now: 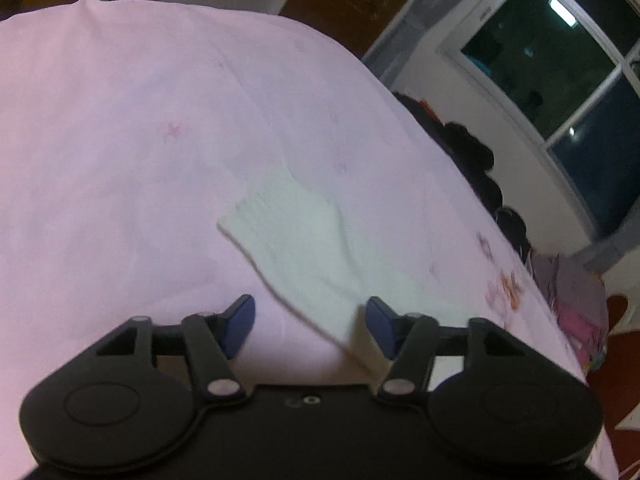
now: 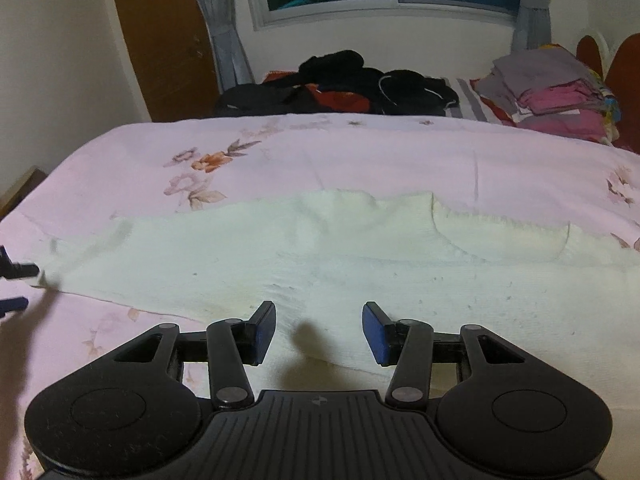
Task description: Fold small clothes
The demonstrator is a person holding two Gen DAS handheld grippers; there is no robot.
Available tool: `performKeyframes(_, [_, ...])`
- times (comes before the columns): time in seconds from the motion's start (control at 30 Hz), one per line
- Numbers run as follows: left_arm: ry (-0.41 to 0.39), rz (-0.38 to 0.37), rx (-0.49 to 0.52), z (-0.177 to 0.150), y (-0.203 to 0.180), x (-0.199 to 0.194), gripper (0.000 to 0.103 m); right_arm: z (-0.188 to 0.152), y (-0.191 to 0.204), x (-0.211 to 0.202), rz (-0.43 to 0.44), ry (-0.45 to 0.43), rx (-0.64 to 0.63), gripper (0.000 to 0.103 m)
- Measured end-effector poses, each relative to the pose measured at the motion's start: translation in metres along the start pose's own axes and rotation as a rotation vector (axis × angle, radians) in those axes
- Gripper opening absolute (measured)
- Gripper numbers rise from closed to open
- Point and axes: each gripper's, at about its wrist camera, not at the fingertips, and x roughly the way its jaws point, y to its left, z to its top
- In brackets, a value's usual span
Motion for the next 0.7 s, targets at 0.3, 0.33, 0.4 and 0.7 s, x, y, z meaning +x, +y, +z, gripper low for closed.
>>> performKeyframes(0.3, [-0.073, 0.0, -0.018, 0.008, -0.007, 0.015, 0.003, -0.003, -0.005, 0.013, -0.046, 0.011, 0.017, 0.048])
performKeyframes(0.33, [-0.086, -0.013, 0.003, 0.007, -0.01, 0.009, 0.003, -0.004, -0.005, 0.015, -0.05, 0.012, 0.013, 0.048])
performKeyframes(0.4, [-0.111, -0.057, 0.05, 0.007, -0.026, -0.002, 0.003, -0.006, -0.006, 0.023, -0.061, 0.046, 0.003, 0.048])
performKeyframes(0.7, [-0.134, -0.374, 0.327, -0.023, -0.15, -0.057, 0.003, -0.001, -0.026, -0.003, -0.024, -0.025, 0.076, 0.048])
